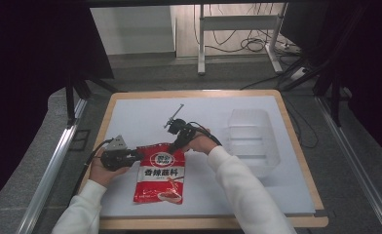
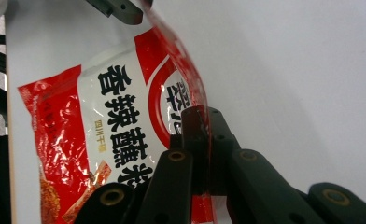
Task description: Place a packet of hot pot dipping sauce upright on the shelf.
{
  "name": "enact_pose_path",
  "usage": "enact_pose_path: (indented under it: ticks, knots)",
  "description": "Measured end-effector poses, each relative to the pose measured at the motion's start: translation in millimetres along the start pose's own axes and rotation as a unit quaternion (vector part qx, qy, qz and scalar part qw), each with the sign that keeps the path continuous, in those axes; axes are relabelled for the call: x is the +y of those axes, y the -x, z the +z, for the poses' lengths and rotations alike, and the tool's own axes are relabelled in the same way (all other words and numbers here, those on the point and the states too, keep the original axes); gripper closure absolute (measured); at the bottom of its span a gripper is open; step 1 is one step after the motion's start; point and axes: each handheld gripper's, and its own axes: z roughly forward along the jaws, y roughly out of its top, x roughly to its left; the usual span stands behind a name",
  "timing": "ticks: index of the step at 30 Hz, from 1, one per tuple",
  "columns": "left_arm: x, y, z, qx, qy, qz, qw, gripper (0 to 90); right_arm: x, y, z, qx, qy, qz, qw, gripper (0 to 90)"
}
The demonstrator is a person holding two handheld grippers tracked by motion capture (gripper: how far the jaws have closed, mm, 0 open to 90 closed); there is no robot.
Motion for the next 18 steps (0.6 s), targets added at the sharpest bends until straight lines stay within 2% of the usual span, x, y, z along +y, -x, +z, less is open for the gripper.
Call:
enact_pose_path:
  ticks: [1,4,11,15,16,18]
  knots:
    - [-1.5,-1.8,-3.1,0.002,0.005,-0.011,0.9999,63.9,0.2,-0.4,-0.9,-0.001,0.001,0.0,1.0,88.4]
    - [-5.1,-5.3,-10.7,0.007,0.009,-0.024,0.9996,54.3,0.4,-1.8,-5.6,0.001,0.005,0.007,1.0,88.6]
    - [-9.3,-8.8,-20.4,0.015,0.023,-0.05,0.9984,47.2,-1.2,-3.6,-15.8,0.007,0.011,0.021,0.9997,88.7]
    - [-9.3,-9.0,-20.7,0.016,0.016,-0.044,0.9987,46.2,-1.0,-5.2,-21.7,0.012,0.017,0.025,0.9995,88.9]
    - [-9.5,-8.4,-20.0,0.016,0.014,-0.045,0.9988,46.0,-0.6,-6.7,-27.9,0.02,0.025,0.028,0.9991,88.9]
    - [-9.7,-8.4,-19.9,0.016,0.012,-0.044,0.9989,45.8,-0.1,-7.9,-33.0,0.021,0.028,0.027,0.999,89.0]
